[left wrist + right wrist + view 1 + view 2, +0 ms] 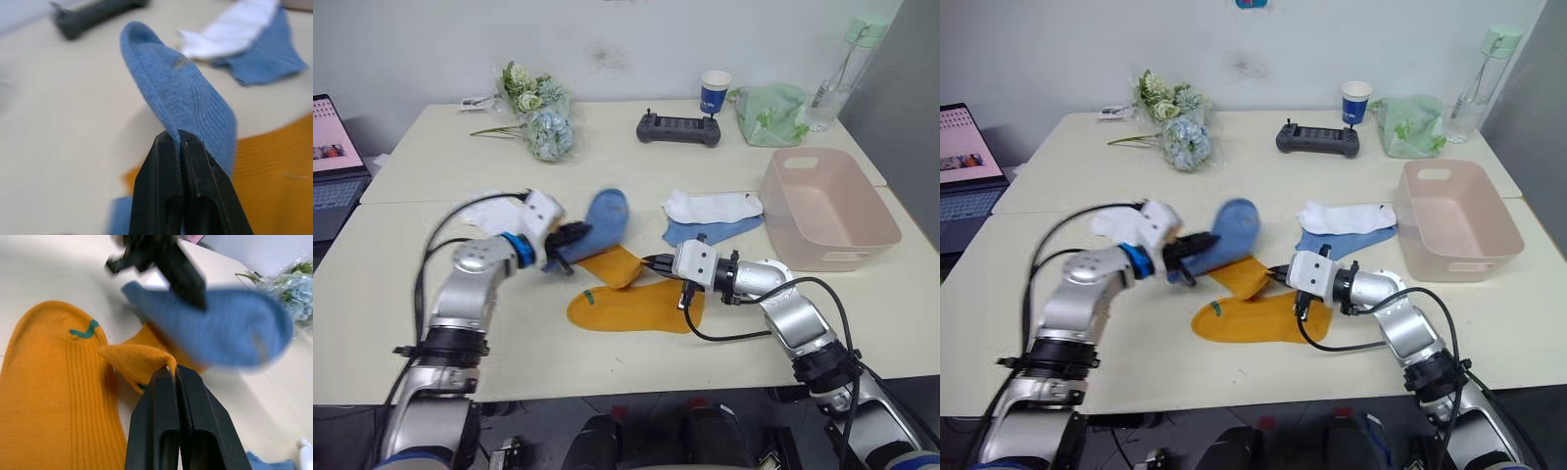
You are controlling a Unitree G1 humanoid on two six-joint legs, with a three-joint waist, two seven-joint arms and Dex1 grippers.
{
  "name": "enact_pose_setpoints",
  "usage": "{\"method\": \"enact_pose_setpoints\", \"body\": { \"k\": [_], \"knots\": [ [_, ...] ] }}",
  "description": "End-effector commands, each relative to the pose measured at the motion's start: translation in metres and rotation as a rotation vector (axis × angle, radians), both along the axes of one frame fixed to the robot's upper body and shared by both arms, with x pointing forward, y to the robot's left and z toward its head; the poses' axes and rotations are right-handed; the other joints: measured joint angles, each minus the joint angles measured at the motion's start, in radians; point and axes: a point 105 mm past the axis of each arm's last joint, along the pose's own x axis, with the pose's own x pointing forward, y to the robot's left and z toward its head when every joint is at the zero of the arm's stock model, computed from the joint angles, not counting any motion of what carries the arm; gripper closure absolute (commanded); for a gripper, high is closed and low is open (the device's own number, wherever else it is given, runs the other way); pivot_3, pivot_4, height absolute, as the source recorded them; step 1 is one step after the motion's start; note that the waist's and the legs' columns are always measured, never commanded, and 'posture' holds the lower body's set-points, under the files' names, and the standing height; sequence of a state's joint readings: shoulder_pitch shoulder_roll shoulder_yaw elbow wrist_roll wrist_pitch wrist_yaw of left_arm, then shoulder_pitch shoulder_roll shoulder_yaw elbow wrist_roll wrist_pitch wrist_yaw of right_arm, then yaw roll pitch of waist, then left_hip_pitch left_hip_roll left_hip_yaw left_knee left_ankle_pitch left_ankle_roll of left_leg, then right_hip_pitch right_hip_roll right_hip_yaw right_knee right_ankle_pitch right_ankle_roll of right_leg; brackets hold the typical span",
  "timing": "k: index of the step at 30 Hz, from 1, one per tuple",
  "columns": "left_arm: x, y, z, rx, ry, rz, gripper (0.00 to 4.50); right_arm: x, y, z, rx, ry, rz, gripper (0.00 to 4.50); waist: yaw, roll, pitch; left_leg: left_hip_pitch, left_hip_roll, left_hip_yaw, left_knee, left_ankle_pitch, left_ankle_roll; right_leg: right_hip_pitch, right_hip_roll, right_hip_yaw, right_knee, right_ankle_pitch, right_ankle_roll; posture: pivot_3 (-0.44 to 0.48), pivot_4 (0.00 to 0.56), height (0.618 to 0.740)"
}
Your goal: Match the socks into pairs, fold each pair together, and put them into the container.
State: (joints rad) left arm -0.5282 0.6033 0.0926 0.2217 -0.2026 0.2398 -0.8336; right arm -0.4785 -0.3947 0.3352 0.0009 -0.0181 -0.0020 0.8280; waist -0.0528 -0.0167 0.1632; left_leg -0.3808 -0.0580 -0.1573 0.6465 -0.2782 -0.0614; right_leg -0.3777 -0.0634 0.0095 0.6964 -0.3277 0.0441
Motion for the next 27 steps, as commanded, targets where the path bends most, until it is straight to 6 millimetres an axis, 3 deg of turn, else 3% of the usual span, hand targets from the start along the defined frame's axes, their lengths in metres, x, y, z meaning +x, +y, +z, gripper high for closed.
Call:
{"method": "enact_pose_setpoints", "body": {
  "k": [1, 5, 10, 14, 17, 21, 27],
  "knots": [
    [0.0, 0.044, 0.045, -0.005, -0.141, 0.172, 4.47, 0.0, 0.0, 0.016, 0.028, -0.054, 0.009, 4.5, -0.003, 0.0, 0.0, 0.0, 0.0, 0.0, 0.0, 0.0, 0.0, 0.0, 0.0, 0.0, 0.0, 0.0, 0.0, 0.0, 0.15, 0.74],
    [-0.003, 0.084, 0.055, 0.062, -0.169, 0.306, 4.47, 0.001, -0.001, 0.016, 0.032, -0.054, 0.006, 4.5, -0.003, 0.0, 0.0, 0.0, 0.0, -0.001, 0.0, 0.0, 0.0, 0.0, 0.0, 0.0, 0.0, 0.0, 0.0, 0.0, 0.15, 0.74],
    [0.0, 0.118, 0.031, 0.135, -0.134, 0.459, 4.47, 0.0, 0.001, 0.015, 0.033, -0.052, 0.013, 4.5, -0.002, 0.0, 0.0, 0.0, -0.001, 0.0, 0.0, 0.0, 0.0, 0.0, 0.0, 0.0, 0.0, 0.0, 0.0, 0.0, 0.15, 0.74],
    [-0.001, 0.119, -0.011, 0.156, -0.011, 0.431, 4.47, -0.001, 0.002, 0.015, 0.033, -0.05, 0.016, 4.5, -0.003, 0.0, 0.0, 0.0, -0.001, 0.0, 0.0, 0.0, 0.0, -0.001, 0.0, -0.001, 0.0, 0.0, 0.0, 0.0, 0.15, 0.74],
    [-0.001, 0.114, -0.027, 0.164, 0.024, 0.386, 4.47, -0.002, 0.002, 0.015, 0.029, -0.048, 0.019, 4.5, -0.002, 0.0, 0.0, 0.0, -0.001, 0.0, 0.0, 0.0, 0.0, -0.001, 0.0, -0.001, 0.0, 0.0, 0.0, 0.0, 0.15, 0.74],
    [-0.002, 0.102, -0.034, 0.162, 0.051, 0.307, 3.62, -0.002, 0.001, 0.014, 0.027, -0.047, 0.019, 4.5, -0.003, 0.0, 0.0, -0.001, -0.001, 0.0, 0.0, 0.0, 0.0, -0.001, 0.0, -0.001, 0.001, 0.0, 0.0, 0.0, 0.15, 0.74],
    [-0.009, 0.09, -0.01, 0.119, -0.01, 0.235, 1.71, 0.0, -0.001, 0.015, 0.035, -0.043, 0.009, 4.5, -0.004, 0.0, 0.0, -0.001, 0.0, 0.0, 0.0, 0.0, 0.0, -0.002, -0.002, 0.0, 0.001, 0.0, 0.0, 0.0, 0.15, 0.74]
  ]
}}
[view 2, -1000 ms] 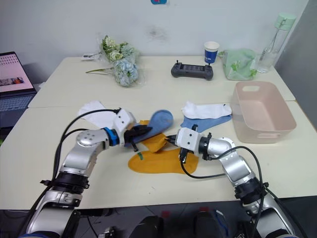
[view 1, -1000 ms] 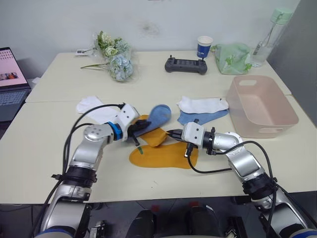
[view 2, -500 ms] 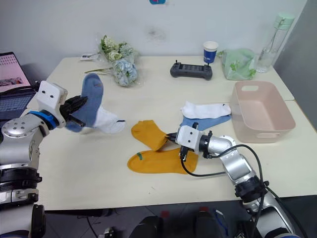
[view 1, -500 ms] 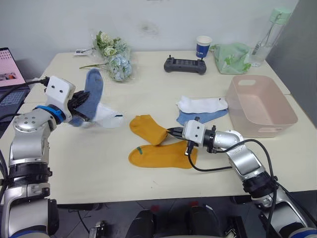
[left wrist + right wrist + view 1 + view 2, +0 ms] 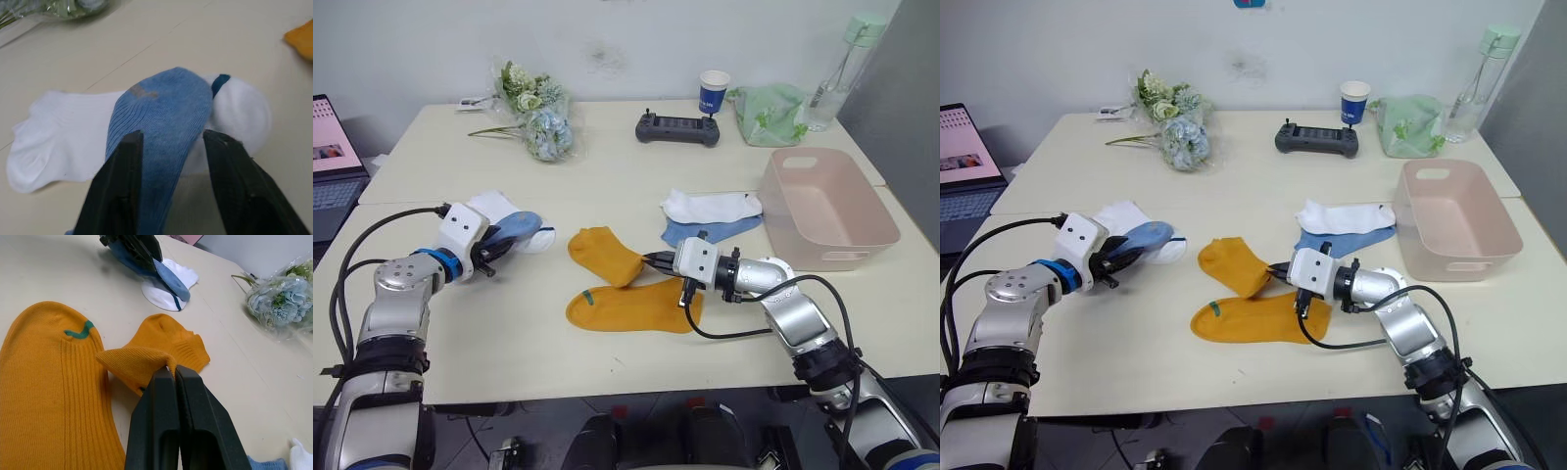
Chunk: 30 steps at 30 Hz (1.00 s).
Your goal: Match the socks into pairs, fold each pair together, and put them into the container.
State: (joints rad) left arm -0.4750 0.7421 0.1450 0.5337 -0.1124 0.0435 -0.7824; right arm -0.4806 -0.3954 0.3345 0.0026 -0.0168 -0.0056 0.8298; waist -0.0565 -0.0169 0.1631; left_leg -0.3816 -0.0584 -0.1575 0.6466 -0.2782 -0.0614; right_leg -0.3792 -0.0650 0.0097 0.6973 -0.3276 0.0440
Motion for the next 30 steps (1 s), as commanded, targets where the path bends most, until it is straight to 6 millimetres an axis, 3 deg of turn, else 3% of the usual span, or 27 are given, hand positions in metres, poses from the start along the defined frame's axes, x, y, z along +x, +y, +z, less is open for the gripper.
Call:
{"method": "enact_pose_setpoints", "body": {
  "k": [1, 5, 6, 12, 20, 26, 30],
  "knots": [
    [-0.007, -0.01, 0.036, -0.01, -0.113, -0.075, 1.42, 0.001, -0.001, 0.017, 0.052, -0.033, -0.001, 4.5, 0.0, 0.0, 0.0, 0.0, 0.0, 0.0, 0.0, 0.0, 0.0, 0.0, 0.0, 0.0, 0.0, 0.0, 0.0, 0.0, 0.15, 0.74],
    [-0.02, -0.04, 0.043, 0.024, -0.139, -0.219, 0.14, 0.005, -0.001, 0.027, 0.107, -0.009, -0.013, 4.5, 0.0, 0.0, 0.0, 0.0, 0.0, 0.0, 0.0, 0.0, 0.0, 0.0, 0.0, 0.002, 0.0, 0.0, 0.0, 0.0, 0.15, 0.74],
    [-0.022, -0.048, 0.04, 0.016, -0.13, -0.242, 0.03, 0.006, -0.003, 0.028, 0.109, -0.008, -0.012, 4.5, 0.0, 0.0, 0.0, 0.0, 0.0, 0.0, 0.0, 0.0, 0.0, 0.0, 0.0, 0.002, 0.0, 0.0, 0.0, 0.0, 0.15, 0.74],
    [-0.016, -0.075, 0.018, -0.082, -0.052, -0.228, 0.03, 0.009, -0.021, 0.026, 0.063, 0.01, -0.014, 4.5, 0.001, 0.0, 0.0, 0.0, 0.0, 0.0, 0.0, 0.0, 0.0, 0.001, 0.0, 0.002, 0.0, 0.0, 0.0, 0.0, 0.15, 0.74],
    [-0.032, -0.133, -0.004, -0.053, 0.002, -0.468, 0.03, 0.012, -0.022, 0.04, 0.224, 0.132, -0.082, 4.5, -0.001, 0.0, 0.0, 0.0, 0.001, 0.001, 0.0, 0.0, 0.0, 0.0, 0.0, 0.002, 0.0, 0.0, 0.0, 0.0, 0.15, 0.74],
    [-0.027, -0.125, -0.028, 0.115, 0.018, -0.459, 0.03, 0.013, -0.026, 0.048, 0.275, 0.157, -0.118, 4.5, 0.001, 0.0, 0.0, 0.0, 0.0, 0.001, 0.0, 0.0, 0.0, 0.0, 0.0, 0.002, 0.0, 0.0, 0.0, 0.0, 0.15, 0.74],
    [-0.011, -0.116, -0.039, 0.194, 0.008, -0.411, 0.03, 0.013, -0.031, 0.052, 0.283, 0.165, -0.125, 4.5, 0.004, 0.0, 0.0, 0.0, 0.0, 0.001, 0.0, 0.0, 0.0, 0.001, 0.0, 0.002, 0.0, 0.0, 0.0, 0.0, 0.15, 0.74]
  ]
}}
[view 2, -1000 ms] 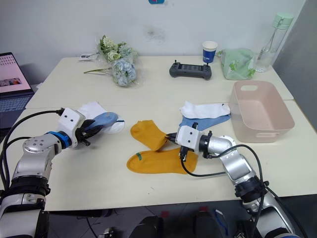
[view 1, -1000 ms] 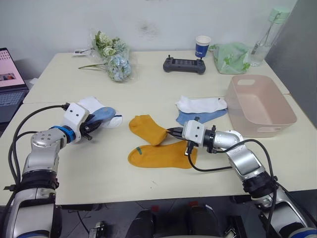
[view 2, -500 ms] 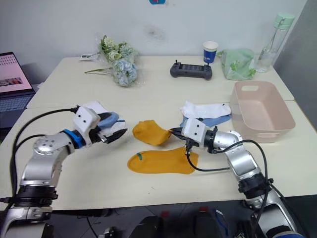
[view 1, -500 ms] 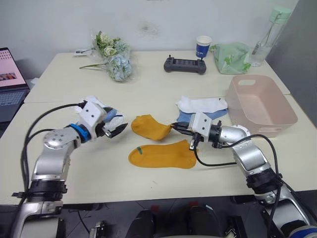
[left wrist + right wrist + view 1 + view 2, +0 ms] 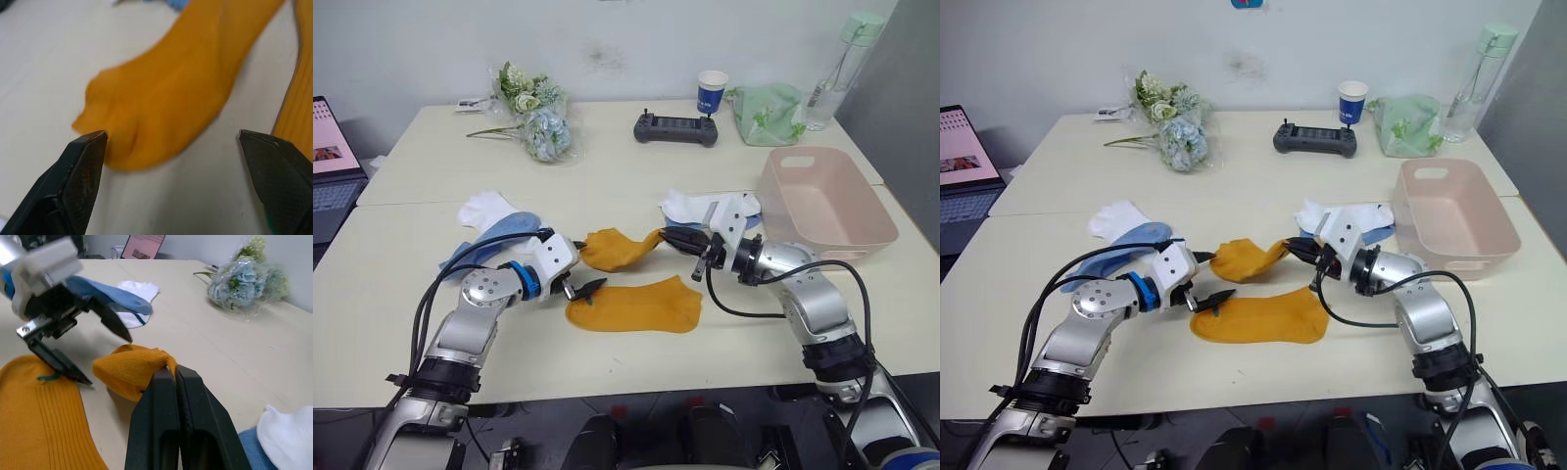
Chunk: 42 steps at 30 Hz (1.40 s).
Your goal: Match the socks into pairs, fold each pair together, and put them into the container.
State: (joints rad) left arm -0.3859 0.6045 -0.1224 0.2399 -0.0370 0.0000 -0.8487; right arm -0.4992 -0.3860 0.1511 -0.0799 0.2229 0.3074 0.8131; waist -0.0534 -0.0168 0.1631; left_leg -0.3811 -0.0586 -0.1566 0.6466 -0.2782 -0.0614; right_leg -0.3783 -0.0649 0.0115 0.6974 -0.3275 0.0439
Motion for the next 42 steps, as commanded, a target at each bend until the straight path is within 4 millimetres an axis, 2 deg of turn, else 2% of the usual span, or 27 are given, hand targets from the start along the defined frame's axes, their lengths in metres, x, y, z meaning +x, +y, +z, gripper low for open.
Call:
{"method": "enact_pose_setpoints", "body": {
  "k": [1, 5, 8, 20, 23, 30, 38, 42],
  "knots": [
    [0.017, 0.012, -0.003, 0.081, -0.059, 0.06, 0.03, -0.004, -0.002, 0.018, 0.033, -0.048, 0.011, 4.5, 0.003, 0.0, 0.0, 0.0, 0.0, 0.0, 0.0, 0.0, 0.0, 0.0, 0.0, 0.0, 0.0, 0.0, 0.0, 0.0, 0.15, 0.74],
    [0.032, 0.007, 0.0, 0.088, -0.098, 0.063, 0.03, -0.007, -0.001, 0.016, 0.029, -0.037, 0.02, 4.5, 0.003, 0.0, 0.0, 0.001, -0.001, 0.0, 0.0, 0.0, 0.0, 0.001, 0.0, -0.001, 0.0, 0.0, 0.0, 0.0, 0.15, 0.74],
    [0.035, -0.003, 0.002, 0.074, -0.108, 0.011, 0.6, -0.008, 0.0, 0.014, 0.029, -0.032, 0.02, 4.5, 0.003, 0.0, 0.0, 0.001, -0.001, 0.0, 0.0, 0.0, 0.0, 0.001, 0.0, -0.002, 0.001, 0.0, 0.0, 0.0, 0.15, 0.74],
    [0.029, -0.005, 0.016, 0.05, -0.163, -0.071, 4.46, -0.009, -0.003, 0.004, 0.023, -0.013, 0.005, 4.5, -0.002, 0.0, 0.0, 0.0, -0.001, 0.0, 0.0, 0.0, 0.0, 0.0, 0.0, -0.002, 0.0, 0.0, 0.0, 0.0, 0.15, 0.74],
    [0.027, -0.006, 0.02, 0.049, -0.176, -0.077, 4.46, -0.008, -0.003, 0.003, 0.019, -0.013, 0.006, 4.5, -0.002, 0.0, 0.0, 0.0, -0.001, 0.0, 0.0, 0.0, 0.0, 0.0, 0.0, -0.002, 0.0, 0.0, 0.0, 0.0, 0.15, 0.74],
    [0.026, 0.005, 0.013, 0.102, -0.176, -0.054, 4.46, -0.006, -0.004, 0.005, 0.033, -0.006, 0.004, 4.5, -0.003, 0.0, 0.0, 0.0, -0.001, 0.0, 0.0, 0.0, 0.0, 0.0, 0.0, -0.002, 0.0, 0.0, 0.0, 0.0, 0.15, 0.74],
    [0.023, 0.014, 0.022, 0.07, -0.206, -0.03, 4.46, -0.006, -0.007, 0.006, 0.03, -0.011, -0.008, 4.5, -0.003, 0.0, 0.0, 0.0, 0.0, 0.0, 0.0, 0.0, 0.0, -0.001, 0.0, -0.002, 0.0, 0.0, 0.0, 0.0, 0.15, 0.74],
    [0.018, 0.017, 0.02, 0.06, -0.162, -0.061, 3.56, -0.004, -0.008, 0.007, 0.03, -0.012, -0.015, 4.5, -0.003, 0.0, 0.0, 0.0, -0.001, 0.0, 0.0, 0.0, 0.0, -0.001, 0.0, -0.002, 0.0, 0.0, 0.0, 0.0, 0.15, 0.74]
  ]
}}
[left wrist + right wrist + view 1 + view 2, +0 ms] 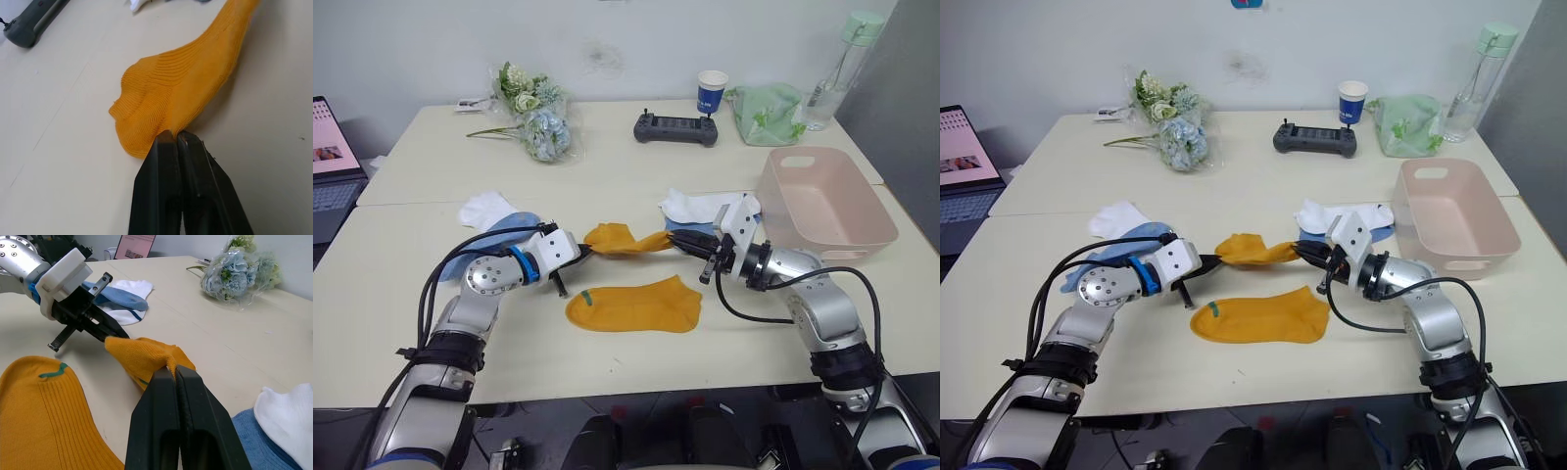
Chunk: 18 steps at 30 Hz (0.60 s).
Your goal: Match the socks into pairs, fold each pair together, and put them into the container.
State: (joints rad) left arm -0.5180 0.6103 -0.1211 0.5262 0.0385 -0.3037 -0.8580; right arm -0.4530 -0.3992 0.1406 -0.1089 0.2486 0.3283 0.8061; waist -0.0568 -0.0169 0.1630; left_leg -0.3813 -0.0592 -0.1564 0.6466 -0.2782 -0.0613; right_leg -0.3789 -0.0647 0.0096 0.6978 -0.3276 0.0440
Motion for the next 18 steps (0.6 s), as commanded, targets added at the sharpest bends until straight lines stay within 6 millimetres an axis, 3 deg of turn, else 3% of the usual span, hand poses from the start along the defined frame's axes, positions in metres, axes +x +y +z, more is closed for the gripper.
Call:
{"method": "enact_pose_setpoints", "body": {
  "k": [1, 4, 12, 14, 18],
  "knots": [
    [-0.003, 0.003, 0.013, -0.02, -0.024, -0.025, 3.25, 0.001, -0.002, 0.014, 0.016, -0.051, -0.002, 4.5, 0.0, 0.0, 0.0, 0.0, 0.0, 0.0, 0.0, 0.0, 0.0, 0.0, 0.0, 0.0, 0.0, 0.0, 0.0, 0.0, 0.15, 0.74],
    [-0.007, 0.003, 0.011, 0.01, -0.03, -0.055, 2.59, 0.0, -0.002, 0.013, 0.016, -0.049, -0.003, 4.5, 0.0, 0.0, 0.0, 0.0, 0.0, 0.0, 0.0, 0.0, 0.0, 0.0, 0.0, 0.0, 0.0, 0.0, 0.0, 0.0, 0.15, 0.74],
    [-0.006, -0.006, -0.011, 0.051, 0.01, -0.087, 0.18, -0.001, -0.002, 0.012, 0.019, -0.048, -0.008, 4.5, 0.0, 0.0, 0.0, 0.0, 0.0, 0.0, 0.0, 0.0, 0.0, 0.0, 0.0, 0.0, 0.0, 0.0, 0.0, 0.0, 0.15, 0.74],
    [-0.004, -0.008, -0.013, 0.02, 0.041, -0.082, 0.02, -0.002, -0.001, 0.012, 0.021, -0.048, -0.006, 4.5, 0.001, 0.0, 0.0, 0.0, -0.001, 0.0, 0.0, 0.0, 0.0, 0.001, 0.0, 0.0, 0.0, 0.0, 0.0, 0.0, 0.15, 0.74],
    [-0.003, -0.018, 0.002, -0.125, 0.083, -0.098, 0.02, -0.003, 0.001, 0.012, 0.021, -0.048, -0.003, 4.5, 0.006, 0.0, 0.0, 0.0, -0.002, 0.0, 0.001, 0.0, 0.0, 0.001, 0.0, -0.001, 0.0, 0.0, 0.0, 0.0, 0.15, 0.74]
  ]
}}
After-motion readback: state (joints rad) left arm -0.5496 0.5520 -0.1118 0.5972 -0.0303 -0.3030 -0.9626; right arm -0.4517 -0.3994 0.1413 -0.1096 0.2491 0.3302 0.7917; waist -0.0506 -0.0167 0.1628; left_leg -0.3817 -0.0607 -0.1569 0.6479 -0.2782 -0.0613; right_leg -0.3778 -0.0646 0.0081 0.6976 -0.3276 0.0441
